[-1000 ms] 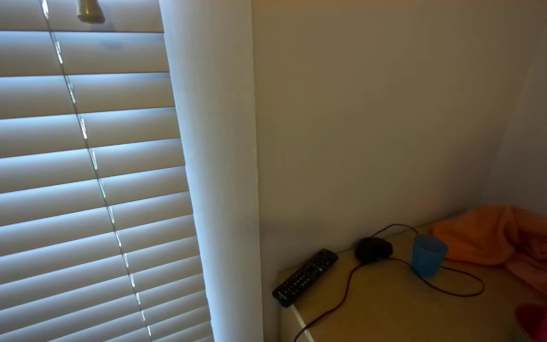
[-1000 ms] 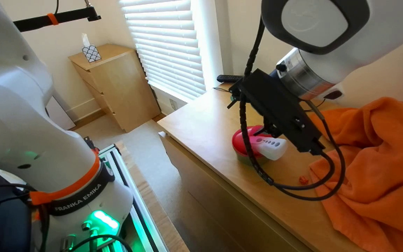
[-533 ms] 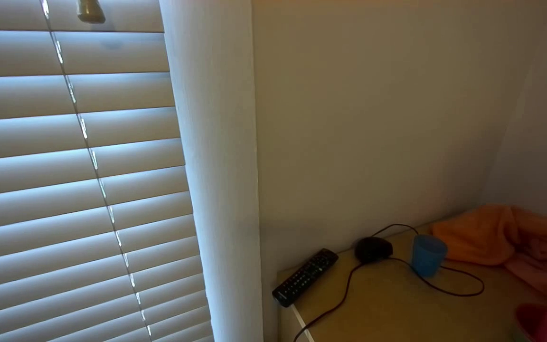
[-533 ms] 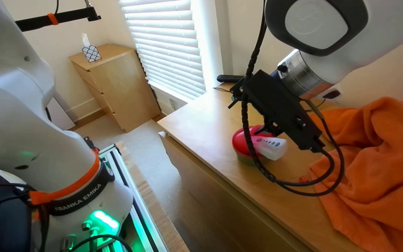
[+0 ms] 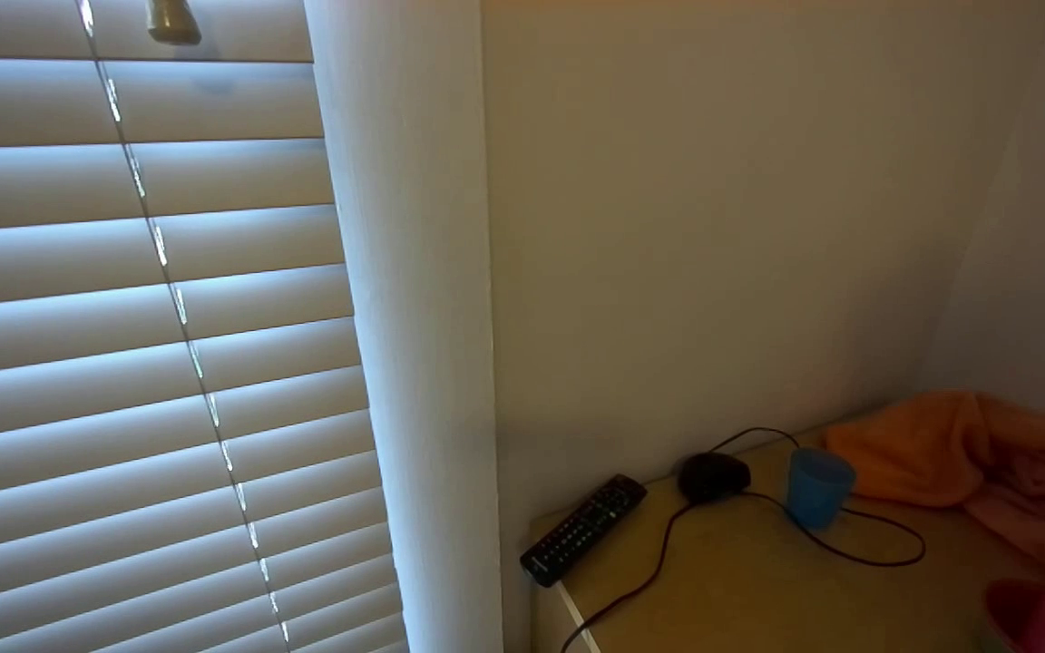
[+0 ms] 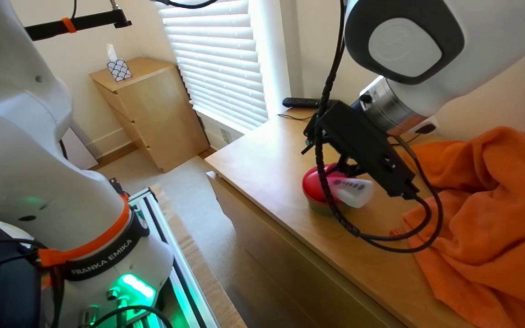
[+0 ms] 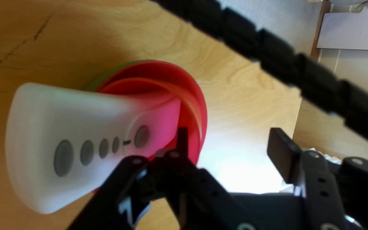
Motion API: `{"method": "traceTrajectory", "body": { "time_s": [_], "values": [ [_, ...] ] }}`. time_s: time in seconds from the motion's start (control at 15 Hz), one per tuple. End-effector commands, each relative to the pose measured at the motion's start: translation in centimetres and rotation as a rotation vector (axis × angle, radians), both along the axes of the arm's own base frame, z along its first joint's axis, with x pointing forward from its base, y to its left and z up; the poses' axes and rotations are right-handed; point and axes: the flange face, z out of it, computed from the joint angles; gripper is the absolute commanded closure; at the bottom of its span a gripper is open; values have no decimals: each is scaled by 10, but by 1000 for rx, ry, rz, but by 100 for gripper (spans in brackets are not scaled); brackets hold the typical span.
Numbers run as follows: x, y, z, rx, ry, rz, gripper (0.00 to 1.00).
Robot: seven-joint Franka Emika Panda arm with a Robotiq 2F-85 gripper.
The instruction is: Remove the cup from the stacked bowls.
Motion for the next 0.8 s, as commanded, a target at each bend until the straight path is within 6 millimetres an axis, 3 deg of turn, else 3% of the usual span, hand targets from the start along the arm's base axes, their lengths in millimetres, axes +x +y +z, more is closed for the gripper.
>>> {"method": "traceTrajectory", "body": {
  "time_s": [0.0,0.27,0.33,0.6,0.73],
  "values": [
    [4,0,0,4,6,-9,66],
    [6,-2,3,-53,20,-42,96],
    [6,-3,5,-65,30,-52,99],
    [6,-3,11,-86,53,-82,99],
    [2,-1,29,-109,41,-76,99]
  ]
}}
